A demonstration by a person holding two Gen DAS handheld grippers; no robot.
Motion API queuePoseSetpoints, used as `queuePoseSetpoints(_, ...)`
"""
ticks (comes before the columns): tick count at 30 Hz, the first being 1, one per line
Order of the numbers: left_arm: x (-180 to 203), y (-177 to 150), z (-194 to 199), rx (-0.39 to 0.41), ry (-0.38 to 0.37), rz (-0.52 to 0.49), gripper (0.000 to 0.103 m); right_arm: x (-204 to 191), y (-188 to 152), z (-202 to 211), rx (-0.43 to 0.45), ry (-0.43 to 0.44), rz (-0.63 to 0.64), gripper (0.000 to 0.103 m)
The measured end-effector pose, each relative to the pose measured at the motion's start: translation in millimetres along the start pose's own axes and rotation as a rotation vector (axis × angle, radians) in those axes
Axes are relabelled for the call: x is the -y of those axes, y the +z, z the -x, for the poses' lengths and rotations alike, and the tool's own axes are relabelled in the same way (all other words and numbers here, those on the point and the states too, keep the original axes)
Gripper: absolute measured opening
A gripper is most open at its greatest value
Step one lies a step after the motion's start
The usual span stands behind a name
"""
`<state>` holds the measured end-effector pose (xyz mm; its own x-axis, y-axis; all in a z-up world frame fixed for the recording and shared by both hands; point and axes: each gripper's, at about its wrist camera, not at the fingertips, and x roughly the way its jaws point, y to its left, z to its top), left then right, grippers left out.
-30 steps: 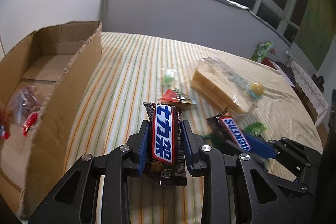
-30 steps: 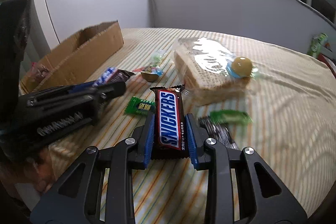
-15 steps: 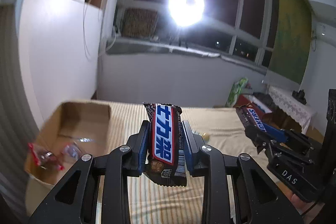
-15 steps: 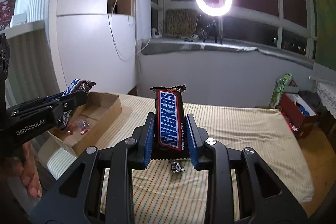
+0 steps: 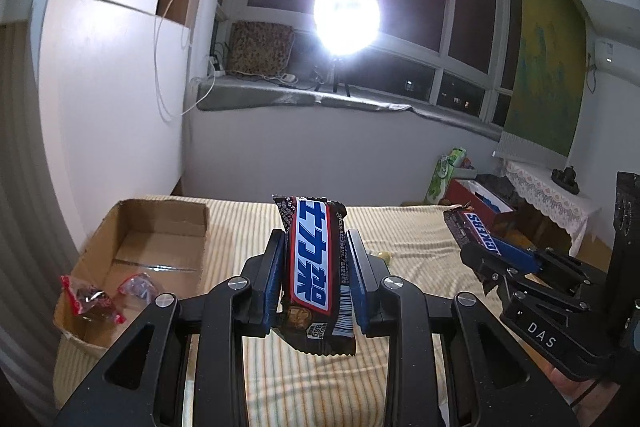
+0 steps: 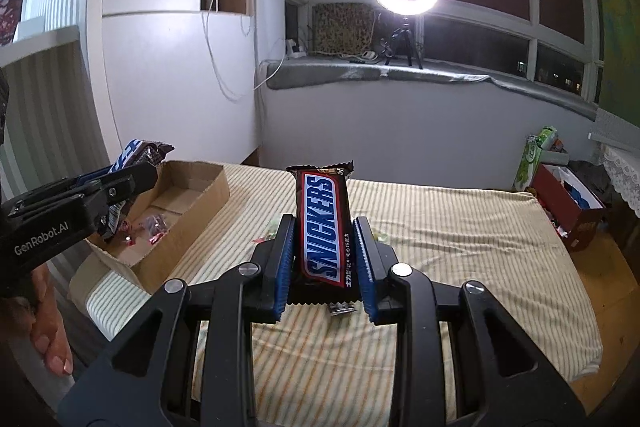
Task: Organize snacks
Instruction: 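Carry both candy bars into the cardboard box and open both grippers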
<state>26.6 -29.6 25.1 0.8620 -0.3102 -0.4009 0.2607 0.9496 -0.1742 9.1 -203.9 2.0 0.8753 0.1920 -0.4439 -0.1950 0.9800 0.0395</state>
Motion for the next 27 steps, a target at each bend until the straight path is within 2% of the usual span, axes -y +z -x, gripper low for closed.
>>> queuePoseSetpoints(4, -15, -2, 0, 0.001, 0.009, 0.016, 0.028, -26, 2, -17, -0.026, 0.018, 0.037, 0.03)
queuePoseSetpoints(9, -51, -6, 7, 0.012, 0.055, 0.043, 0.028, -78, 11, -45, -0.051, 0.081, 0.103, 0.03)
queuePoseSetpoints(16, -112, -11, 29, 0.049, 0.211, 0.078, 0.028, -157, 15, -72, -0.063, 0.233, 0.193, 0.03)
queuePoseSetpoints(21, -135, -13, 41, 0.057, 0.278, 0.109, 0.028, -171, 11, -77, -0.065, 0.265, 0.203, 0.03)
queuePoseSetpoints(27, -136, -13, 41, 0.056, 0.287, 0.12, 0.028, -175, 15, -88, -0.069, 0.268, 0.204, 0.03)
